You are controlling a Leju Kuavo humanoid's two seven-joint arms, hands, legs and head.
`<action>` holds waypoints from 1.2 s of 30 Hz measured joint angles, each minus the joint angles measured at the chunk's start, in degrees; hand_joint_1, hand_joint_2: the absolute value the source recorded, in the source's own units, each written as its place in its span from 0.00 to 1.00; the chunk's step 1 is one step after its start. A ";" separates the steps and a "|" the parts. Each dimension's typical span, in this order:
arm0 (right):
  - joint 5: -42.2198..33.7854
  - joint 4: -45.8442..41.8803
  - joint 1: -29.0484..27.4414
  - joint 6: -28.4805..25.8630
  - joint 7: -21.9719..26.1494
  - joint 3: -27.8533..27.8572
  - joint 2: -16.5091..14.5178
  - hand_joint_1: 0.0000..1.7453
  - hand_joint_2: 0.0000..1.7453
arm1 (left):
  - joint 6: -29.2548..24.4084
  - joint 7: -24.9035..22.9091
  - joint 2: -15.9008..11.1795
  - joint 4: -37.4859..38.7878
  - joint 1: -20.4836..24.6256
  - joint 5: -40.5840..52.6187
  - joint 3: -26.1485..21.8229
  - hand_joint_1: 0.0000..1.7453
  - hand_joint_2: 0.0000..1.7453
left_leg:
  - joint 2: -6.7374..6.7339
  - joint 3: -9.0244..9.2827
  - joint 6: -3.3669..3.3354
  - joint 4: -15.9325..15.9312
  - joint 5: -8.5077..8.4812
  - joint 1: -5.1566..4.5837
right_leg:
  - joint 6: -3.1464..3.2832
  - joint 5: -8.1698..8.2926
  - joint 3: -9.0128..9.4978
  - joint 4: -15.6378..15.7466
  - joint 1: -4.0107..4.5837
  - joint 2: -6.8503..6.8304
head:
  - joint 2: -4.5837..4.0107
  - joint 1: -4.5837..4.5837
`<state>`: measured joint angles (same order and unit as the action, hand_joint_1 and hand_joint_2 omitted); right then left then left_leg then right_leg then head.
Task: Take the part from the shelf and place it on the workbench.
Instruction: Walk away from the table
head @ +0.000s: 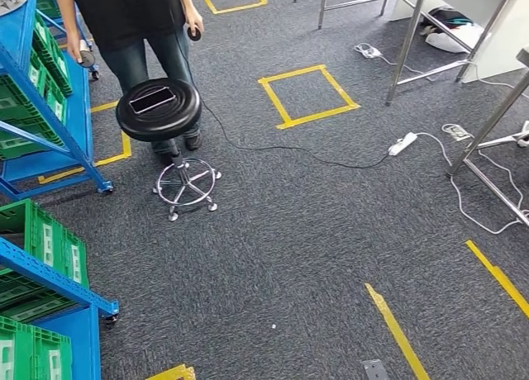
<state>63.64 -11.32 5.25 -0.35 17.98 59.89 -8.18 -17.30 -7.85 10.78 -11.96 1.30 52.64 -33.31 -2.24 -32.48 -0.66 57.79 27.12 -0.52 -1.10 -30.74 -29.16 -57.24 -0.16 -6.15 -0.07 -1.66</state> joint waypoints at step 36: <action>0.26 0.00 0.09 -0.81 -0.33 -0.56 -0.28 0.00 0.00 | -0.19 -0.31 0.10 0.00 0.10 0.29 -1.05 0.00 0.00 | 2.74 0.54 -1.51 -0.88 -0.56 0.20 | -0.74 -5.98 -5.70 -11.57 -0.27 5.31 | -0.01 0.57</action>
<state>63.90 -11.32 5.34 -1.16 17.65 59.32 -8.46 -17.49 -8.15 10.87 -11.96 1.39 52.93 -34.36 0.51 -31.94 -2.17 56.90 26.56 -0.32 -1.84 -36.72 -34.87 -68.80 -0.44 -0.84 -0.07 -1.09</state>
